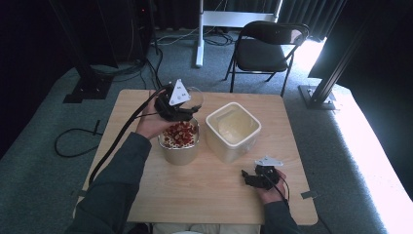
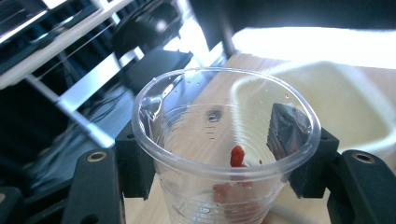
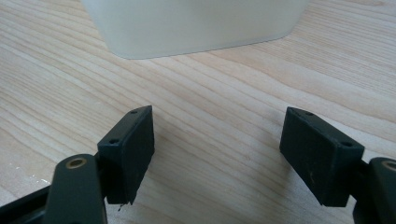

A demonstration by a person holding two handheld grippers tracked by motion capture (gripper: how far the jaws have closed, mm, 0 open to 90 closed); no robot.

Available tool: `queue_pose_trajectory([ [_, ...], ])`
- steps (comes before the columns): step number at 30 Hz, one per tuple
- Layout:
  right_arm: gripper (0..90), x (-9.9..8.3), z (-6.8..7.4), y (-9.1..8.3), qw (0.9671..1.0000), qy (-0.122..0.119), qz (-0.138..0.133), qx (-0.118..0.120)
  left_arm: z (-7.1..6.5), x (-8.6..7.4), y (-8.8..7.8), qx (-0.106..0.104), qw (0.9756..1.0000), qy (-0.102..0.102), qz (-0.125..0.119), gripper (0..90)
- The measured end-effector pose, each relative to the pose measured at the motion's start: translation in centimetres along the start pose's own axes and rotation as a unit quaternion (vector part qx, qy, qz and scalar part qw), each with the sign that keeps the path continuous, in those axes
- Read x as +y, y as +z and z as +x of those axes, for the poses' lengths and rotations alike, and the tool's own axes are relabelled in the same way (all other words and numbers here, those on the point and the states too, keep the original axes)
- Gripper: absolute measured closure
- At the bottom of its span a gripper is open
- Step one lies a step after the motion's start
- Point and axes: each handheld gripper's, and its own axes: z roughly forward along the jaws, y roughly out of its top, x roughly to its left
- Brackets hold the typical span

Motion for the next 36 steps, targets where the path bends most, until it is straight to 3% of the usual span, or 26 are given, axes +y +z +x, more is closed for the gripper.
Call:
queue_pose_trajectory([
  [3, 25.6, 0.0, 0.0, 0.0, 1.0000, -0.001, 0.001, 0.001, -0.2, 0.6, 0.3, -0.014, 0.9996, -0.017, -0.019, 37.5],
  [4, 25.6, 0.0, 0.0, 0.0, 1.0000, -0.002, 0.001, 0.001, -0.2, 1.1, 0.7, -0.035, 0.9974, -0.044, -0.044, 37.5],
  [6, 25.6, 0.0, 0.0, 0.0, 1.0000, -0.003, 0.002, 0.002, 0.0, 1.3, 1.2, -0.055, 0.9929, -0.082, -0.067, 37.5],
  [10, 25.6, 0.1, 0.0, 0.1, 1.0000, -0.006, 0.001, 0.004, 0.2, 1.2, 2.0, -0.073, 0.9858, -0.123, -0.088, 37.5],
  [16, 25.6, 0.1, 0.2, 0.1, 1.0000, -0.006, 0.002, 0.004, -0.7, 1.3, 3.5, -0.083, 0.9838, -0.134, -0.086, 37.2],
  [20, 25.6, 0.1, 0.3, 0.1, 0.9999, -0.008, 0.002, 0.005, -2.4, 2.4, 5.0, -0.092, 0.9841, -0.125, -0.086, 36.2],
  [22, 25.6, 0.1, 0.3, 0.1, 0.9999, -0.009, 0.002, 0.006, -2.4, 2.4, 5.0, -0.092, 0.9841, -0.125, -0.086, 35.9],
  [23, 25.6, 0.1, 0.3, 0.1, 0.9999, -0.008, 0.003, 0.007, -3.5, 3.1, 6.2, -0.105, 0.9821, -0.127, -0.092, 35.6],
  [25, 25.6, 0.1, 0.3, 0.1, 0.9999, -0.009, 0.003, 0.007, -4.3, 3.5, 7.0, -0.111, 0.9819, -0.126, -0.088, 35.1],
  [28, 25.6, 0.1, 0.3, 0.0, 0.9999, -0.010, 0.003, 0.008, -5.1, 3.5, 8.3, -0.121, 0.9793, -0.133, -0.093, 34.2],
  [30, 25.6, 0.1, 0.3, 0.0, 0.9999, -0.010, 0.003, 0.008, -5.3, 3.2, 9.1, -0.126, 0.9778, -0.144, -0.086, 33.6],
  [33, 25.6, 0.1, 0.3, 0.0, 0.9999, -0.011, 0.003, 0.007, -5.5, 2.7, 10.2, -0.127, 0.9782, -0.149, -0.069, 30.1],
  [34, 25.6, 0.1, 0.3, 0.0, 0.9999, -0.011, 0.003, 0.007, -5.6, 2.5, 10.5, -0.137, 0.9770, -0.150, -0.066, 29.2],
  [36, 25.5, 0.1, 0.3, 0.0, 0.9999, -0.010, 0.003, 0.008, -5.7, 2.4, 10.9, -0.142, 0.9769, -0.149, -0.057, 22.3],
])
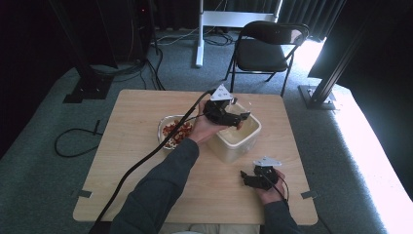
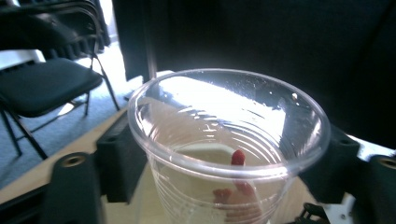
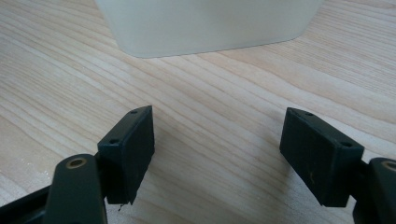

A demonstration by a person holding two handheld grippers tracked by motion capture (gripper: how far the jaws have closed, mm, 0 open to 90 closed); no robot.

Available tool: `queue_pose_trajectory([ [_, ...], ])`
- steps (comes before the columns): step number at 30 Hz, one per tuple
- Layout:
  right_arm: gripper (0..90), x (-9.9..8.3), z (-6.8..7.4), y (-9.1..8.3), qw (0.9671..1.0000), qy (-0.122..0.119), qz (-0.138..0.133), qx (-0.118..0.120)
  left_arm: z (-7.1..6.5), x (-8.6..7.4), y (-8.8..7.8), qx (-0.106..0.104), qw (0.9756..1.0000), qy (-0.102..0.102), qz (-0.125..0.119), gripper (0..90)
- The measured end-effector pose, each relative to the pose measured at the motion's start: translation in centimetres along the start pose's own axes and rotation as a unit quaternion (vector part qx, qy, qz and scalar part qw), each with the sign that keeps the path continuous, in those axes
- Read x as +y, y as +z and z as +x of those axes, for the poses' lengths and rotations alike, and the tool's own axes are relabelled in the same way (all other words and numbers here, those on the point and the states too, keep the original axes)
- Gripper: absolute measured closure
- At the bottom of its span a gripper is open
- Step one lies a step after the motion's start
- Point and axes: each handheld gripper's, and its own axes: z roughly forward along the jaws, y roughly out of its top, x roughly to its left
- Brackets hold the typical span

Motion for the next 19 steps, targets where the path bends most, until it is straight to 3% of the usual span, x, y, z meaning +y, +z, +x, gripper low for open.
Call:
queue_pose_trajectory([
  [2, 25.6, 0.0, 0.0, 0.0, 1.0000, 0.000, 0.000, 0.000, 0.1, -0.2, 0.1, 0.013, 0.9998, -0.005, 0.017, 18.7],
  [3, 25.6, 0.0, 0.0, 0.0, 1.0000, 0.000, 0.000, 0.000, 0.1, -0.2, 0.1, 0.013, 0.9998, -0.005, 0.017, 13.4],
  [6, 25.5, 0.0, 0.0, 0.0, 1.0000, 0.000, 0.000, 0.000, 0.4, -0.2, -0.3, 0.012, 0.9997, -0.007, 0.022, 10.6],
  [19, 24.7, 0.0, 0.0, 0.1, 1.0000, 0.001, -0.001, 0.001, 0.1, 0.9, -2.3, 0.017, 0.9998, -0.004, 0.006, 12.9],
])
